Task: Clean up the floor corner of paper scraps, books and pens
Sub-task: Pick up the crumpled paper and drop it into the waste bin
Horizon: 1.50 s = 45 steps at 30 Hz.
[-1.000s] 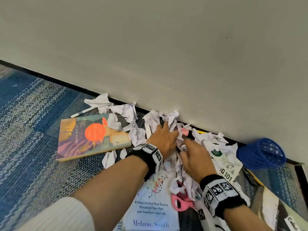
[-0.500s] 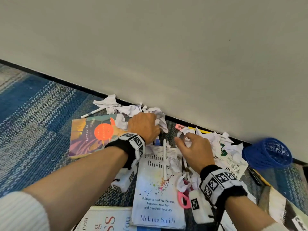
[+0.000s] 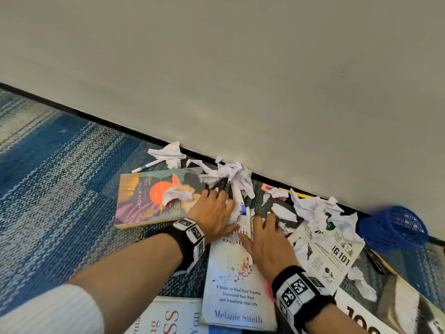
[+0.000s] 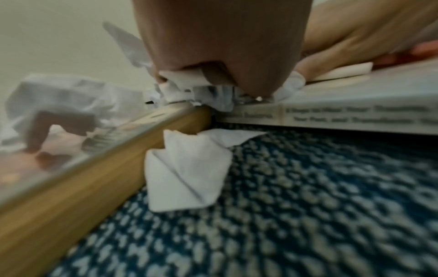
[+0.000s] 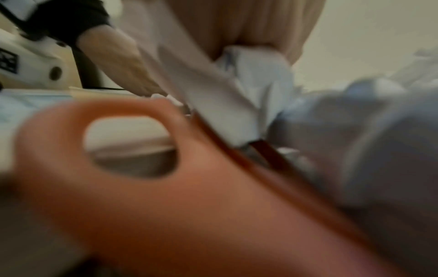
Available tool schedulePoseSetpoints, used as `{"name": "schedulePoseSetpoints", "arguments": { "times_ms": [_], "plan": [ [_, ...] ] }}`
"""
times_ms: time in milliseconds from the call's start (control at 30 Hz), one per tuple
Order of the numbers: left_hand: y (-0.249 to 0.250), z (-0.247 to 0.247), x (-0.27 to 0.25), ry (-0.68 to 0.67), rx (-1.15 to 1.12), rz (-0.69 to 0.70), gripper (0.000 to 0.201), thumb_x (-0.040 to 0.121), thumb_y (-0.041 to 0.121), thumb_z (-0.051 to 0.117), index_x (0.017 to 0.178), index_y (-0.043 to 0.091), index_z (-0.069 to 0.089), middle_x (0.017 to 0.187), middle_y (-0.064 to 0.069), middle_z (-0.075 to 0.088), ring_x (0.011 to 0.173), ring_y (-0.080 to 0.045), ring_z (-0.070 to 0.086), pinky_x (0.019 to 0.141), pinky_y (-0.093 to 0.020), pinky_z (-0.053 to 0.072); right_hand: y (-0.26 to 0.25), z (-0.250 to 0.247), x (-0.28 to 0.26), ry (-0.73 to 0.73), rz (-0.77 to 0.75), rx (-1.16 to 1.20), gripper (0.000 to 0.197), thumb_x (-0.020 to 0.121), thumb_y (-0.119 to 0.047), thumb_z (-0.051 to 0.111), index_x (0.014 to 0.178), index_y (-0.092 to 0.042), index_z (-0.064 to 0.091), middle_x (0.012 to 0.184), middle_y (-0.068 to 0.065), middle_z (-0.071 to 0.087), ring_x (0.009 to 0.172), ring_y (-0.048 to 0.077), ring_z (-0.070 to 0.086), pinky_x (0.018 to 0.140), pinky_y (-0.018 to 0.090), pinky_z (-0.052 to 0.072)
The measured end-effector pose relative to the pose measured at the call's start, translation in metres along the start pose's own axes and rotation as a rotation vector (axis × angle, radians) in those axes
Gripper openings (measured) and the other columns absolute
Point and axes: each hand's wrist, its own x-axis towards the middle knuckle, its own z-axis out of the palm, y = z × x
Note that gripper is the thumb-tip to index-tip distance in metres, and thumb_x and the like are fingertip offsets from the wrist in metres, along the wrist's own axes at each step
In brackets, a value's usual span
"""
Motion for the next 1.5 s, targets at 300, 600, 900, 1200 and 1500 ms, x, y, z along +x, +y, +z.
{"name": "schedulePoseSetpoints", "arguments": {
  "times_ms": [300,600,900,1200,1500],
  "plan": [
    [0.01,-0.016,-0.01,-0.018,-0.014,0.034,0.028,0.104,0.023,0.027,0.115,0.01,0.049,0.11,-0.014,0.056,0.091,-0.029,0.061,0.065,-0.037,0.039,0.039,-0.018,-0.008,-0.111,-0.081,0.286,0.041,0.093,-0.059,0.034,0.08,-0.021,0.042,0.082,-0.007,0.048,0.072,0.011,0.046,0.059,0.018,0.03],
    [0.037,-0.083,-0.006,0.149,-0.301,0.074,0.032,0.103,0.034,0.035,0.114,0.008,0.049,0.109,-0.014,0.06,0.093,-0.032,0.061,0.069,-0.035,0.039,0.101,-0.058,-0.049,0.035,0.317,0.476,0.021,0.098,-0.033,0.047,0.085,-0.017,0.053,0.071,0.004,0.058,0.074,0.025,0.056,0.066,0.029,0.036],
    [0.154,-0.157,-0.037,0.192,-0.305,0.571,0.033,0.099,0.038,0.041,0.107,0.009,0.055,0.11,-0.018,0.063,0.101,-0.036,0.059,0.073,-0.037,0.04,0.14,-0.136,-0.198,0.178,0.675,0.502,0.031,0.094,-0.026,0.051,0.068,-0.009,0.05,0.057,0.001,0.058,0.059,0.026,0.055,0.057,0.032,0.038],
    [0.308,-0.243,-0.16,0.183,-0.322,1.206,0.03,0.098,0.037,0.044,0.104,0.012,0.059,0.1,-0.018,0.066,0.094,-0.038,0.061,0.068,-0.037,0.038,0.084,-0.226,-0.416,-0.032,0.661,0.16,0.029,0.091,-0.027,0.052,0.068,-0.021,0.036,0.065,-0.001,0.046,0.058,0.019,0.042,0.057,0.026,0.026],
    [0.423,-0.281,-0.309,0.16,-0.414,1.588,0.02,0.094,0.034,0.048,0.081,0.019,0.045,0.066,-0.001,0.047,0.054,-0.017,0.038,0.058,-0.032,0.028,0.06,-0.261,-0.626,0.153,0.825,0.239,0.021,0.09,-0.027,0.06,0.071,-0.023,0.051,0.065,-0.009,0.05,0.06,0.007,0.05,0.056,0.024,0.039]
  ]
}}
